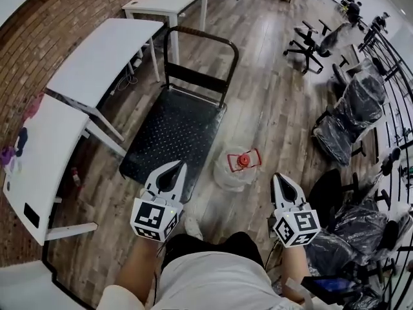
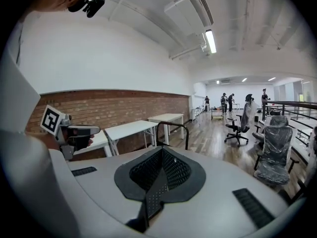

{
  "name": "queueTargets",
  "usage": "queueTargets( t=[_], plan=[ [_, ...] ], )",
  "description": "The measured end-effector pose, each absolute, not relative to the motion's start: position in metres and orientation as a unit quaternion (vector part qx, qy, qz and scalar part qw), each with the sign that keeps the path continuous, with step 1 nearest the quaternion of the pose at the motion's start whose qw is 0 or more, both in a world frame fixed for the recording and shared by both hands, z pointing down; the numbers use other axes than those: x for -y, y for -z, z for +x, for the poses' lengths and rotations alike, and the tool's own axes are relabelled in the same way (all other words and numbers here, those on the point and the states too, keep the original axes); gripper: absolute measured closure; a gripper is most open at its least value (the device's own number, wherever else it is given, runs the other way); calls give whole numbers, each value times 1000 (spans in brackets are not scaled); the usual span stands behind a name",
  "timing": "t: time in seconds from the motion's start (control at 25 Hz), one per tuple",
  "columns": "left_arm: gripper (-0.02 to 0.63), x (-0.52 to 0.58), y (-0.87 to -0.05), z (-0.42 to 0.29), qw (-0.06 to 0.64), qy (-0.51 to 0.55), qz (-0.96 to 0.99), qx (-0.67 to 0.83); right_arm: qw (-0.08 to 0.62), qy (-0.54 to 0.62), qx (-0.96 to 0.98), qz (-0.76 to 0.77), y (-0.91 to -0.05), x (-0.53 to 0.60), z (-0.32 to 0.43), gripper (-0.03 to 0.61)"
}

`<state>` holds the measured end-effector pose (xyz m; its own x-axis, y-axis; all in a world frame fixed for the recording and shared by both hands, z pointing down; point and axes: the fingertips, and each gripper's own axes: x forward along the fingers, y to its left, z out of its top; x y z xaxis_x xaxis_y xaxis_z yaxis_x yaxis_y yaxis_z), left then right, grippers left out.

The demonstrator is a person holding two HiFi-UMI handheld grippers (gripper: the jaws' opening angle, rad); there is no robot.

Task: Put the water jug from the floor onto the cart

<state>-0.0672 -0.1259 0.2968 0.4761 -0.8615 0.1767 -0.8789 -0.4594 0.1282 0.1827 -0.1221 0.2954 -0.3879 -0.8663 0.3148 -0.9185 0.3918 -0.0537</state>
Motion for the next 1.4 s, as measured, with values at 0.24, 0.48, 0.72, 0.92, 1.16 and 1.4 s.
queueTargets(
  t=[0.24,0.48,0.72,0.92,1.16,1.4],
  plan=[
    [614,147,-308,-83,115,-48,843,524,127,-112,834,525,-302,157,166,577],
    [614,171,-318,-81,130,-59,822,552,133,-129,846,500,-328,204,174,577],
    [614,201,-332,-69,146,-66,779,606,134,-133,872,452,-351,260,186,575],
    [614,234,-357,-44,152,-86,760,626,154,-152,879,424,-386,304,208,575],
    [615,255,-401,-29,175,-108,743,637,195,-187,877,397,-449,328,222,575],
    [614,251,-457,-29,212,-116,733,636,213,-213,877,374,-513,331,219,500]
  ],
)
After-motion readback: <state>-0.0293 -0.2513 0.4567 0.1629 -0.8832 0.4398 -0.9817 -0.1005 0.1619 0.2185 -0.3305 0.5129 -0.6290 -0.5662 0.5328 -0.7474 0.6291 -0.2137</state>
